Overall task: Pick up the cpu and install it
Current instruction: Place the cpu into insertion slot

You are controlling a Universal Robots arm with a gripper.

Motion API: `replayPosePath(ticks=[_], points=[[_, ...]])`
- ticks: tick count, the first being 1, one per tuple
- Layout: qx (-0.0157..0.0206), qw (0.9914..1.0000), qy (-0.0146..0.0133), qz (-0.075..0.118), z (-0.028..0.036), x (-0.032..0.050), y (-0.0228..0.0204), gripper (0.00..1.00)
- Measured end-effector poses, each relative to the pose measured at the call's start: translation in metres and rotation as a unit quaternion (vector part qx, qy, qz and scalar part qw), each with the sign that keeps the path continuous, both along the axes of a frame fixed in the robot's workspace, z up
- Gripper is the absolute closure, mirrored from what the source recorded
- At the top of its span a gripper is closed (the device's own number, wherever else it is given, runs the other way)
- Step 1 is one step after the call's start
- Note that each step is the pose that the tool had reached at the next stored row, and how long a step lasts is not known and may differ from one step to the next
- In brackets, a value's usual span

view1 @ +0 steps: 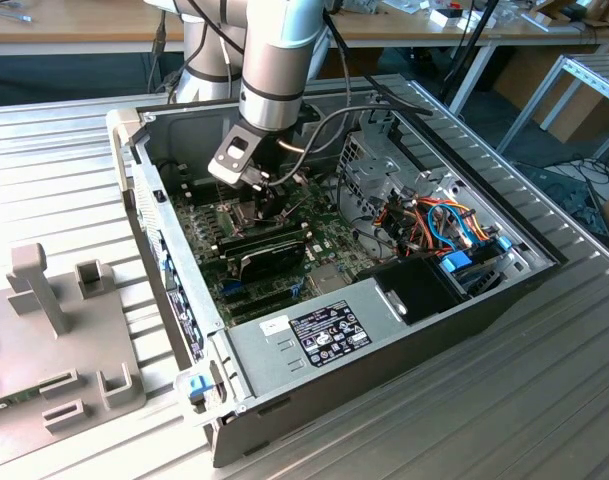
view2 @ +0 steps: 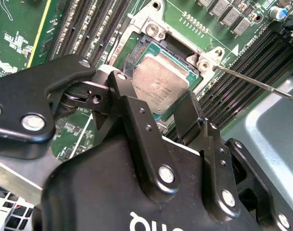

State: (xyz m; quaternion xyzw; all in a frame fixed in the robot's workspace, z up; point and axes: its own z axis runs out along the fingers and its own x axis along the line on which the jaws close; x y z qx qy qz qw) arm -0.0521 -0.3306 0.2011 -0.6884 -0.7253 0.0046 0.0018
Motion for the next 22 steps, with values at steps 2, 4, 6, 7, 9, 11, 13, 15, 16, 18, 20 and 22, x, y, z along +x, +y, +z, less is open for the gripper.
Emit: replayPosePath(ticks=[2,4,6,7,9,11,13,15,16,18,20,22], points=[[-0.0001,0.99998,0.0000,0.006,0.0001,0.0000,0.0000,0.41],[-0.0001,0.99998,0.0000,0.006,0.0001,0.0000,0.0000,0.41],[-0.0001,0.99998,0.0000,0.006,0.0001,0.0000,0.0000,0.41],[-0.0001,0.99998,0.0000,0.006,0.0001,0.0000,0.0000,0.41],[-0.0001,0.99998,0.0000,0.006,0.0001,0.0000,0.0000,0.41],[-0.0001,0.99998,0.0000,0.006,0.0001,0.0000,0.0000,0.41],[-0.0001,0.99998,0.0000,0.006,0.0001,0.0000,0.0000,0.41],[0.0000,0.99998,0.0000,0.006,0.0000,0.0000,0.0000,0.40],[0.0000,0.99998,0.0000,0.006,0.0000,0.0000,0.0000,0.40],[-0.0001,0.99998,0.0000,0.006,0.0001,0.0000,0.0000,0.33],[0.0000,0.99998,0.0000,0.006,0.0000,0.0000,0.0000,0.33],[-0.0007,0.99996,0.0000,0.009,0.0000,0.0000,0.0000,0.33]])
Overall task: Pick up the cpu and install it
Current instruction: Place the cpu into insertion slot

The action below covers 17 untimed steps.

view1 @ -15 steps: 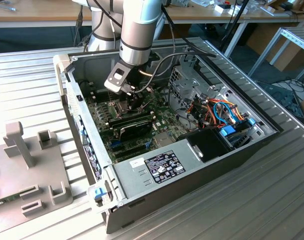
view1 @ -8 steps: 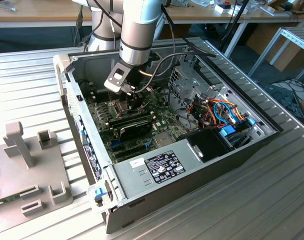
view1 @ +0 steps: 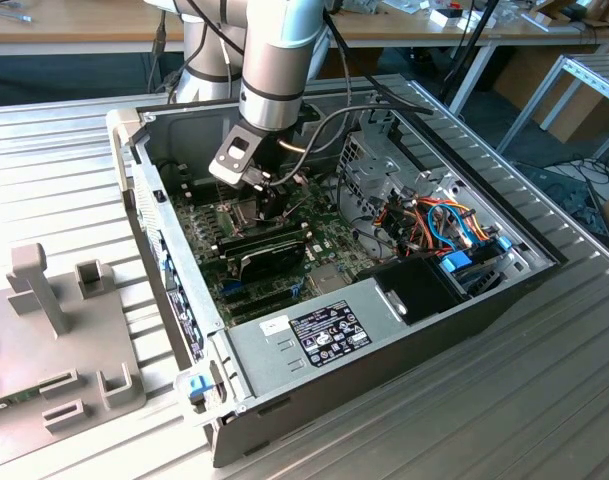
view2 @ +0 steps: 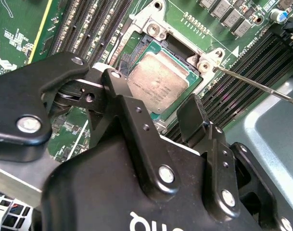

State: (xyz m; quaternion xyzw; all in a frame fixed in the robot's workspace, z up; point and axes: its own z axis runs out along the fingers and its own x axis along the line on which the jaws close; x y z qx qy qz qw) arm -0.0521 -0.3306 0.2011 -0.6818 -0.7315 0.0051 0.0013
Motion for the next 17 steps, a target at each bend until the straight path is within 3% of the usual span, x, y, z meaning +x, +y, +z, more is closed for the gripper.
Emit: replayPosePath(ticks=[2,6,7,9,17], points=[[-0.0080,0.99995,0.0001,0.005,-0.0038,-0.0015,0.0016,0.33],[-0.0085,0.99995,0.0001,0.005,-0.0039,-0.0015,0.0016,0.35],[-0.0083,0.99995,0.0001,0.005,-0.0039,-0.0015,0.0017,0.41],[-0.0088,0.99995,0.0000,0.005,-0.0040,-0.0015,0.0017,0.43],[-0.0089,0.99995,0.0000,0.005,0.0000,-0.0015,0.0017,0.43]])
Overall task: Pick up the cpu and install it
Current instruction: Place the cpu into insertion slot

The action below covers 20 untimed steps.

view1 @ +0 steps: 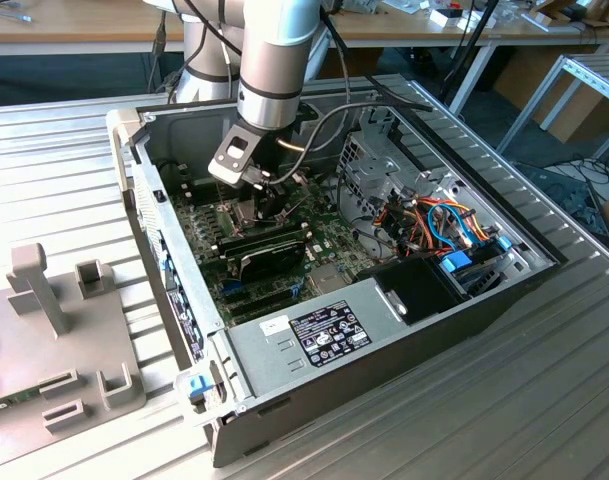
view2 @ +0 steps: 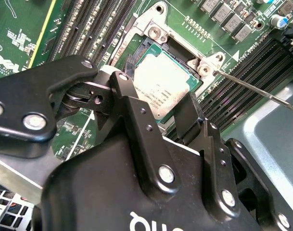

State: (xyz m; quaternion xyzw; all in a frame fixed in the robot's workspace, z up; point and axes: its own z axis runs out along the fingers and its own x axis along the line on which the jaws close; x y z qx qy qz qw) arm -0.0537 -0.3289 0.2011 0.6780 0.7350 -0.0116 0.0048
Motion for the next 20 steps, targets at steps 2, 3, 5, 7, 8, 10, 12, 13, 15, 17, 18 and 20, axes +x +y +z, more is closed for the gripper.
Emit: replayPosePath(ticks=[2,3,5,7,8,10,12,13,15,17,18,20], points=[[0.0000,1.00000,0.0000,0.000,0.0000,0.0000,0.0000,0.43],[0.0000,1.00000,0.0000,0.000,0.0000,0.0000,0.0000,0.43],[0.0000,1.00000,0.0000,0.000,0.0000,0.0000,0.0000,0.43],[0.0000,1.00000,0.0000,0.000,0.0000,0.0000,0.0000,0.43],[0.0000,1.00000,0.0000,0.000,0.0000,0.0000,0.0000,0.43],[0.0000,1.00000,0.0000,0.000,0.0000,0.0000,0.0000,0.43],[0.0001,1.00000,0.0000,0.000,0.0000,0.0000,0.0000,0.43],[0.0000,1.00000,0.0000,0.000,0.0000,0.0000,0.0000,0.43],[0.0000,1.00000,0.0000,0.000,0.0000,0.0000,0.0000,0.44],[-0.0001,1.00000,0.0000,0.000,0.0006,0.0000,0.0000,0.44],[0.0005,1.00000,0.0000,0.000,0.0008,0.0000,-0.0001,0.44],[0.0043,0.99999,0.0001,0.000,0.0012,0.0000,0.0000,0.44]])
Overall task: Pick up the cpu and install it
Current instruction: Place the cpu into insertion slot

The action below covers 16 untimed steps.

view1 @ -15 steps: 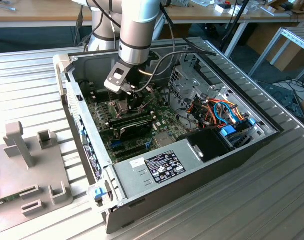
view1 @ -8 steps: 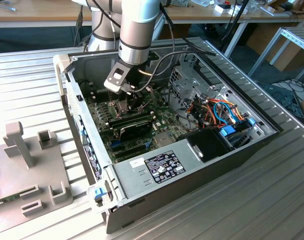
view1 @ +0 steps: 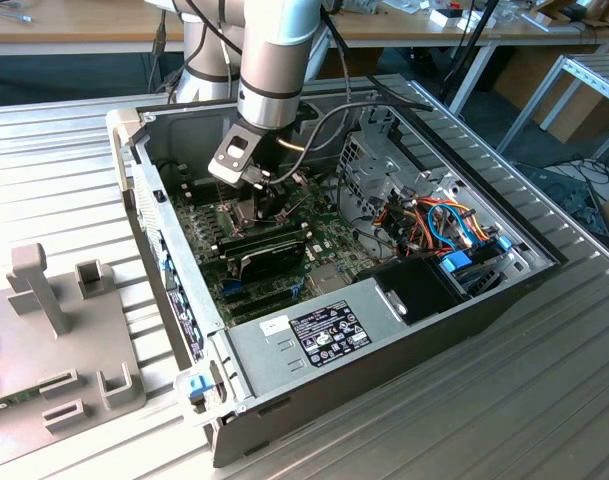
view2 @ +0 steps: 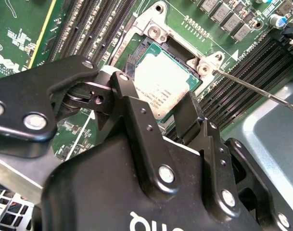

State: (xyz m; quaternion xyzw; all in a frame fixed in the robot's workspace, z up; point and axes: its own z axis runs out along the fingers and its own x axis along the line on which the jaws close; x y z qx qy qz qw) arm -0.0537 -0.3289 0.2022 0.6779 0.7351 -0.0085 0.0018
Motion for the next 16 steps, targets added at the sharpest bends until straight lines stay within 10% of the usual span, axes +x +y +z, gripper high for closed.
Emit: replayPosePath(ticks=[16], points=[[0.0011,0.99993,-0.0001,0.012,0.0015,-0.0003,0.0000,0.44]])
